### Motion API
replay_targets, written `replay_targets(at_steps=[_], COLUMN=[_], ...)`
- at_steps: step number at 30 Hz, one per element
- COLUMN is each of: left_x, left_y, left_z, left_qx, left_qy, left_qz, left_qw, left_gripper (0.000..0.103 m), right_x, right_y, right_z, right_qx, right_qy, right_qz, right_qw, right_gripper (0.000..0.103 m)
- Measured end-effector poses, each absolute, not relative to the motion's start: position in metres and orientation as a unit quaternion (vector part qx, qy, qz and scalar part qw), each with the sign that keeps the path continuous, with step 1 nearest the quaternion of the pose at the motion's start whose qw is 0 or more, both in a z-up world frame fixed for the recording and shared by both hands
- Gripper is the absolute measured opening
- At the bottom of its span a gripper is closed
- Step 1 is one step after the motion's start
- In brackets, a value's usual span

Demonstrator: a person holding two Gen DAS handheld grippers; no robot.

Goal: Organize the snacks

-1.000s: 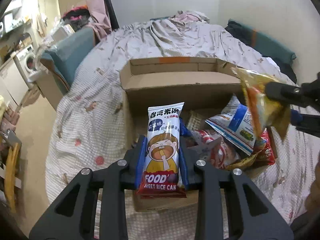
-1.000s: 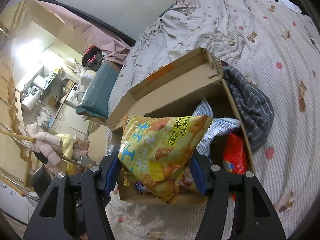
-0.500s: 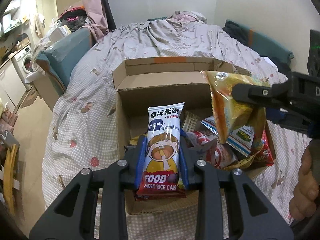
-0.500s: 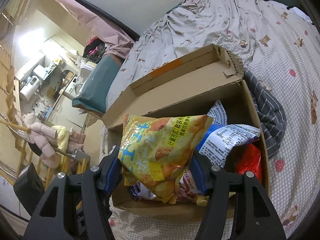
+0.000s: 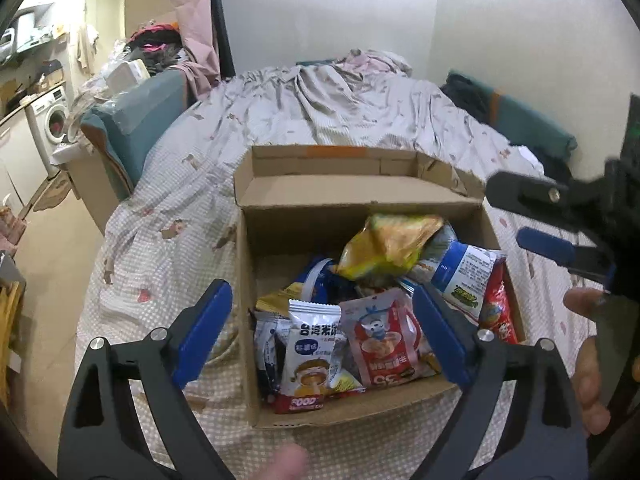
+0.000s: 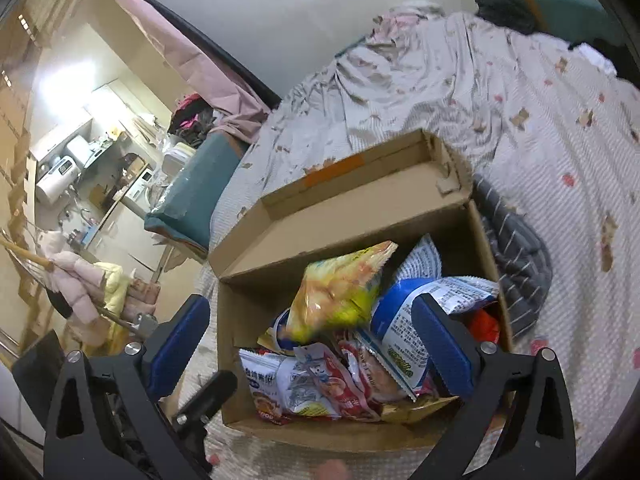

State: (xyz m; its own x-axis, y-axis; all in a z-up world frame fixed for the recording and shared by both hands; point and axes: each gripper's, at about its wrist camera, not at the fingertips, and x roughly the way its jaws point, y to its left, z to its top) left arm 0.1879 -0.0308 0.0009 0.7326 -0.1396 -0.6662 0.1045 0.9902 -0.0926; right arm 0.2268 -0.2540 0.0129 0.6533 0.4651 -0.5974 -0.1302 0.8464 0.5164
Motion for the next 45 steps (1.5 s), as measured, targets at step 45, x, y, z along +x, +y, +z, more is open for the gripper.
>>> replay_targets(at_steps=[45], left_x=[0.065], left_y=[-0.005], left_z=[0.006], left_qx=[-0.049], left_qy=[0.346], left_qz=[-0.008], left_qw=[0.937], left_gripper=[0.103], right_x=[0.07], right_y=[-0.275], right_z=[0.008], right_qx=[0.106], right_qy=[0.344], right_qz=[0.05], right_qw=[0.932], right_gripper=[0.103])
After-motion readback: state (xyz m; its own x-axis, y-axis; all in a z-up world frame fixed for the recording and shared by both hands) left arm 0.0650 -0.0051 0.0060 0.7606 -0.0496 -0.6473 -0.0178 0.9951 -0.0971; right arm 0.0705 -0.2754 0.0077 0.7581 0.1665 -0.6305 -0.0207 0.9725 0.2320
